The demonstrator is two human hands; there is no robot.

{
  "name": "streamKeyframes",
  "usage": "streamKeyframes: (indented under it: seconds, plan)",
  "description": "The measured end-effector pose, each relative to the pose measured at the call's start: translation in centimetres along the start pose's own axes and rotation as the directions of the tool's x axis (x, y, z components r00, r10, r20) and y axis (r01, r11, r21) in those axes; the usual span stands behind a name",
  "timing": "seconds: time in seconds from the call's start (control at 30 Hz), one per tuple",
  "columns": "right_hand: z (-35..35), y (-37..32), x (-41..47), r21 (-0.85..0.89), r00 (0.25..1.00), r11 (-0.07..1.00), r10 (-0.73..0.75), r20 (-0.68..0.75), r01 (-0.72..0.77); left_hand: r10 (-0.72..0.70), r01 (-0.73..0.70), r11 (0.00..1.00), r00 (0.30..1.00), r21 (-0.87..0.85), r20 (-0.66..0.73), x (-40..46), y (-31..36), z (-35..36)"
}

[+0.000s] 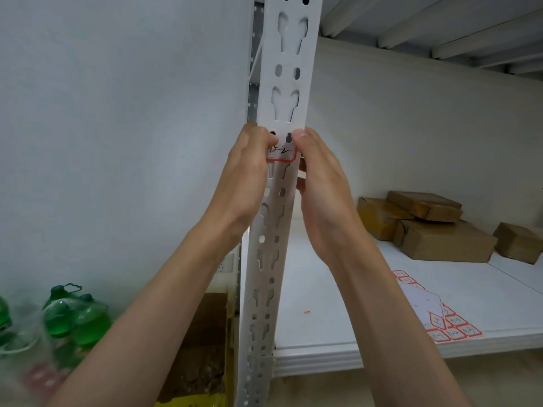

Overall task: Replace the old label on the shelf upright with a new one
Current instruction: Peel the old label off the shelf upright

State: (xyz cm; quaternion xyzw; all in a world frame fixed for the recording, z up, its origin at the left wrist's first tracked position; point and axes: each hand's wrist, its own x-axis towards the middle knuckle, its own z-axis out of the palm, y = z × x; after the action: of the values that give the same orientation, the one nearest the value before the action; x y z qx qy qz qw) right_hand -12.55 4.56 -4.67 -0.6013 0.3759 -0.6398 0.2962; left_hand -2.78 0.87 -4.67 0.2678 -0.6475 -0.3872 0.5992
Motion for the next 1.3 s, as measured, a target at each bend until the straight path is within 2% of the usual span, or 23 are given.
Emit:
streamKeyframes:
  seconds: [0.23, 0.4, 0.77, 1.0, 1.1, 1.3]
  plan:
    - [0.9, 0.7, 0.5, 0.02, 0.995, 0.998, 0.055, -0.078, -0.054, 0.011, -0.011, 0.997, 1.0, -0.072, 0.0, -0.1, -0.2, 0.3]
    - [1.3, 0.7, 0.7, 0.074, 0.994, 0.995, 0.068, -0.082, -0.061, 0.02, -0.02, 0.992, 1.0, -0.122, 0.001, 0.2, -0.5, 0.4]
    - [1.6, 0.7, 0.9, 0.123, 0.988, 0.988, 0.111, -0.112, -0.097, 0.073, -0.081, 0.989, 0.995, -0.122, -0.071, -0.2, -0.4, 0.8]
    - [2.1, 0.4, 0.7, 0.154, 0.981, 0.983, 0.119, -0.151, -0.096, 0.039, -0.054, 0.988, 0.994, -0.145, -0.104, -0.2, -0.5, 1.1]
    - [1.8, 0.4, 0.8, 0.16, 0.978, 0.977, 0.162, -0.135, -0.139, 0.033, -0.051, 0.985, 0.993, -0.162, -0.116, -0.2, -0.4, 1.2]
    - [1.7, 0.6, 1.0, 0.146, 0.983, 0.98, 0.148, -0.108, -0.132, 0.054, -0.078, 0.988, 0.983, -0.132, -0.174, -0.3, -0.4, 1.5]
